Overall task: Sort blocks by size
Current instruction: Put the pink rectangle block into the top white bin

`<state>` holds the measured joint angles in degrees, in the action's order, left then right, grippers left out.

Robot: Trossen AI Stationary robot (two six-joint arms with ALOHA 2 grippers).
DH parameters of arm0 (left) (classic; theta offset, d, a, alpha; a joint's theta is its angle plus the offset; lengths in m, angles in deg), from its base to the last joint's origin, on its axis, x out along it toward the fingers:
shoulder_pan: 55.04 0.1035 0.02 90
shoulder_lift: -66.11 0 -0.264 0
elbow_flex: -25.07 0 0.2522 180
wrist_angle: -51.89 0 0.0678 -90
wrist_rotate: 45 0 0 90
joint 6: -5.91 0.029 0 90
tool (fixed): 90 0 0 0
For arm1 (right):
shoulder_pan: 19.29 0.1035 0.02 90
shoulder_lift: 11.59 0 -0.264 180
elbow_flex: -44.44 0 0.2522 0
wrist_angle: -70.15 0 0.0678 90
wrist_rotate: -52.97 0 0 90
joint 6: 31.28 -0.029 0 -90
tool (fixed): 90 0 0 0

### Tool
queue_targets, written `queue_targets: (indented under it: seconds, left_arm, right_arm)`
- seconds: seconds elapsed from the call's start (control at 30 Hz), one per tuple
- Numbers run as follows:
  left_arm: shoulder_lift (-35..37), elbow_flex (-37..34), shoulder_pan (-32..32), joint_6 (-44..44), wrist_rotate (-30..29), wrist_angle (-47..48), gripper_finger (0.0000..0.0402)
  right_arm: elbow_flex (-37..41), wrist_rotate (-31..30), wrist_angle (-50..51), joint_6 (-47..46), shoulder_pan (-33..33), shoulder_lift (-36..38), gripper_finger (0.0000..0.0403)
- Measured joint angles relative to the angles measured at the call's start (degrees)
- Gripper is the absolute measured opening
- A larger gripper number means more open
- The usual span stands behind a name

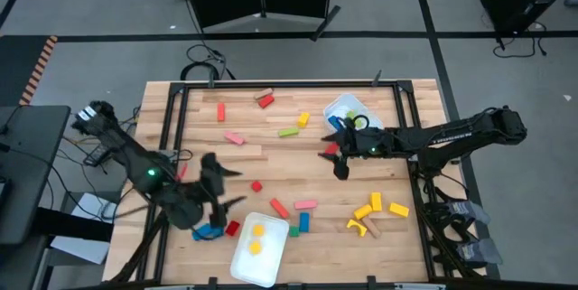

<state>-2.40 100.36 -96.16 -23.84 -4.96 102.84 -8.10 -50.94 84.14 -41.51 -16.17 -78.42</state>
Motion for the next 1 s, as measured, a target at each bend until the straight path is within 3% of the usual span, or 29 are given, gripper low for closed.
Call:
queue_targets:
  seconds: [0.2,0.43,1.0]
  left_arm:
    - [7.4,-10.4,-0.5,-7.1,-7.4,-2.4,0.0304]
    - [10.1,-20.0,-0.1,-8.0,-10.2,-15.6,0.0304]
    - [10.1,-22.6,-0.1,-8.0,-13.9,-19.0,0.0304]
  right_arm:
    - [-1.9,5.7,0.9,0.4,5.3,-7.4,0.0255]
    - [-5.5,10.0,3.0,1.0,11.0,-18.7,0.0261]
    - [-11.5,8.7,3.8,-1.2,14.1,-35.1,0.0284]
